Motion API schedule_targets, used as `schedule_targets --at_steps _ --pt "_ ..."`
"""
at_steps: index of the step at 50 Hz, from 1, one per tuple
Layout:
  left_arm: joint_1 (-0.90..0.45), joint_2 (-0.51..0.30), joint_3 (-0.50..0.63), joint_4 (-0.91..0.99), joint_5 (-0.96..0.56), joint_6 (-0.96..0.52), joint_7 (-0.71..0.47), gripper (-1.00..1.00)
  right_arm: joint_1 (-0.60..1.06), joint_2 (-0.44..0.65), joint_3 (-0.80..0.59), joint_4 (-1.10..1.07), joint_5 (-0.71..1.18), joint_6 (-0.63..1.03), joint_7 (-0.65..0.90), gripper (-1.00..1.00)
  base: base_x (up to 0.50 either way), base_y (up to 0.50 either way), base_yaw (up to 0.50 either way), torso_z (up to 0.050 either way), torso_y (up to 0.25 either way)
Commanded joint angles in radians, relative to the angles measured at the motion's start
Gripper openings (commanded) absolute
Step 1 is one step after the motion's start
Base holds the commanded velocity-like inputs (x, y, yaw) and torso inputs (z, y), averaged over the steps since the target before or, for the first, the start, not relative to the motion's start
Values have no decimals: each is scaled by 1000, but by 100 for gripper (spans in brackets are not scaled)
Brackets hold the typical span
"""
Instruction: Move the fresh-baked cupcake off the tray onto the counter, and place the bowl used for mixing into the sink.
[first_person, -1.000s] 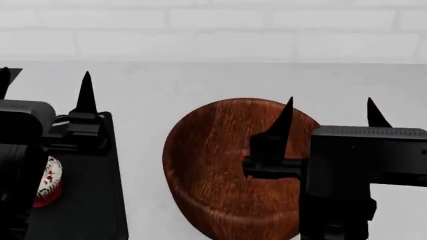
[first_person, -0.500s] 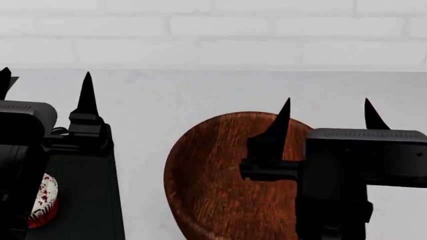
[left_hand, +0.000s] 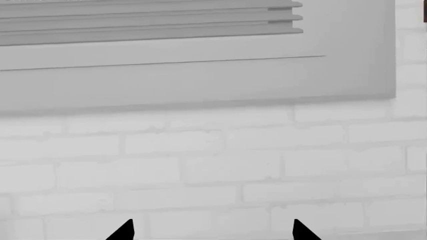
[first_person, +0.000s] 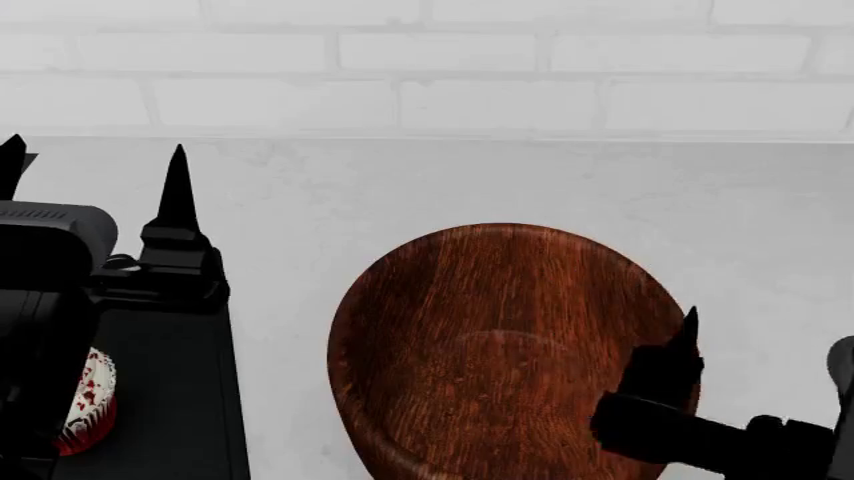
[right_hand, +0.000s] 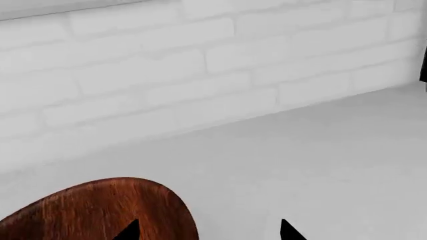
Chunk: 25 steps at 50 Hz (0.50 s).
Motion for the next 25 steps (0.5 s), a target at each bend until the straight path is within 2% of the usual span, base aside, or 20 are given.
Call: schedule_targets --at_steps 1,4,12,18,19,20,21,25 --pt "0 -5 6 0 -5 5 -6 100 -119 44 233 209 614 -78 279 100 0 0 0 0 0" --pt "0 -6 12 -2 -4 7 -7 100 -140 34 256 242 698 -142 290 100 0 0 0 0 0" --pt "2 -9 12 2 -10 8 -12 100 -146 51 277 302 740 -185 280 100 0 0 0 0 0" --pt "1 -12 33 3 1 7 -21 100 -77 114 201 374 794 -249 373 100 0 0 0 0 0" --pt "3 -13 26 12 -7 3 -20 100 -66 140 163 385 809 -258 416 100 0 0 0 0 0" --pt "9 -17 15 31 -14 0 -21 100 -53 218 40 419 843 -264 544 100 0 0 0 0 0" --pt "12 -19 9 39 -18 0 -22 100 -29 202 53 411 849 -282 526 100 0 0 0 0 0" --pt "4 -17 -5 26 -27 0 -22 100 46 256 -26 437 928 -336 592 100 0 0 0 0 0"
